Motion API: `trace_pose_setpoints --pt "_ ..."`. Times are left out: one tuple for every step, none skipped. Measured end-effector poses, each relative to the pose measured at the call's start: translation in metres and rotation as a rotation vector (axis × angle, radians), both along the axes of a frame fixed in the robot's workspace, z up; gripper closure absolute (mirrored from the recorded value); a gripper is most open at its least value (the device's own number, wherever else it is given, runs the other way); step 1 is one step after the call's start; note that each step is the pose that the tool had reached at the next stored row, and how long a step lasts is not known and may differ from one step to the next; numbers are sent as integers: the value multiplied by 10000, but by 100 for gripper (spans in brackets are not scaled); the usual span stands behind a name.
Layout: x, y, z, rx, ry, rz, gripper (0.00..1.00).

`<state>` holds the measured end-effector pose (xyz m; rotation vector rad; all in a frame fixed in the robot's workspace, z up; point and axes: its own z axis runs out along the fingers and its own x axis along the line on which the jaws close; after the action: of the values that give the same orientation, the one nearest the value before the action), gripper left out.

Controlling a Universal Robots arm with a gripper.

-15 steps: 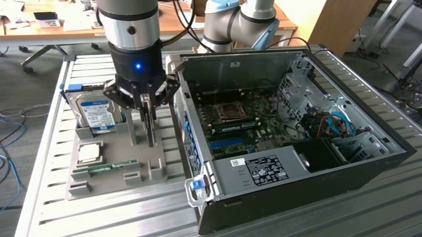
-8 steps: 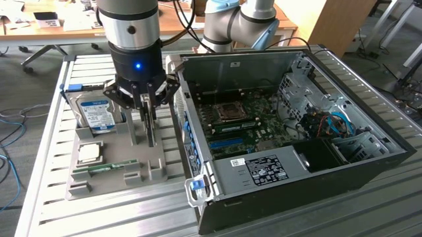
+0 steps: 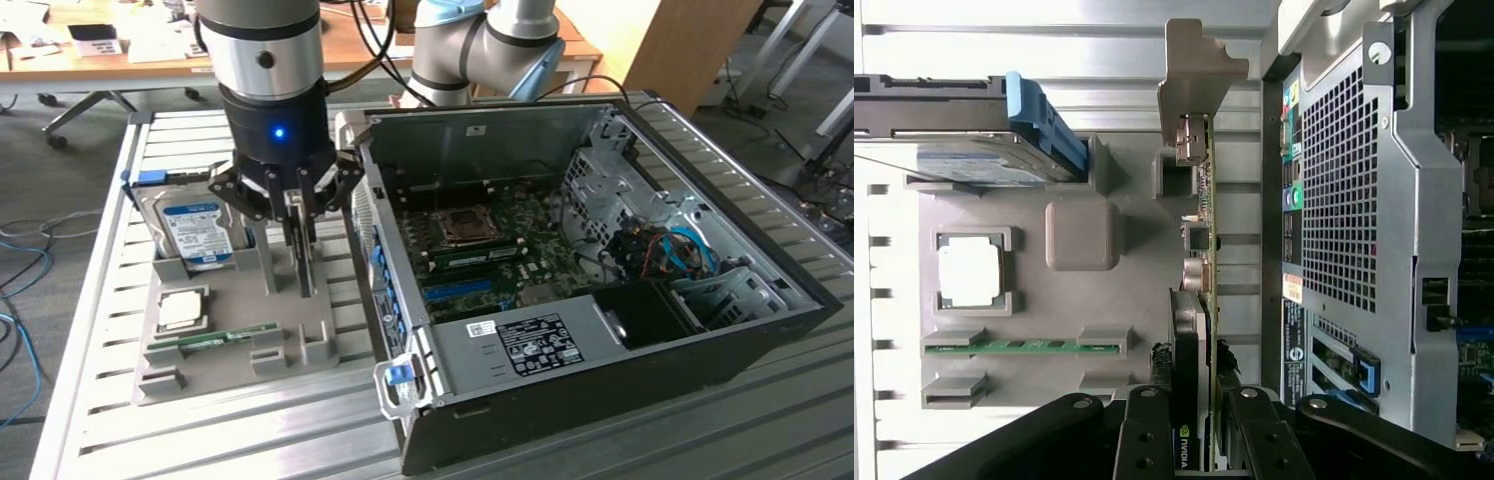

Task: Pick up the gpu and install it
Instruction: 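Pick up the gpu and move the gpu toward the slot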

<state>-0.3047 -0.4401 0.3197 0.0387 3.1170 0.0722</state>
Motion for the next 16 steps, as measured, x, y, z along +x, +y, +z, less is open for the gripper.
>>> trace_pose_setpoints --pt "0 0 11 1 -1 0 73" --pt "0 0 25 2 -2 0 73" --pt "0 0 42 3 -3 0 73" --pt "0 0 62 2 -3 0 73" --pt "1 0 86 2 -3 1 73" --pt "1 0 112 2 -2 0 73" --pt "1 0 138 3 -3 1 73" --pt "2 0 163 3 -3 1 73" --pt "2 0 189 3 -3 1 73" --pt "2 0 214 3 -3 0 73" --pt "2 0 238 3 -3 0 73" --pt "2 0 261 3 -3 0 73" --pt "2 0 284 2 -3 0 73" --pt "2 0 307 3 -3 1 73" --pt "3 0 331 3 -3 1 73" --pt "3 0 353 3 -3 1 73"
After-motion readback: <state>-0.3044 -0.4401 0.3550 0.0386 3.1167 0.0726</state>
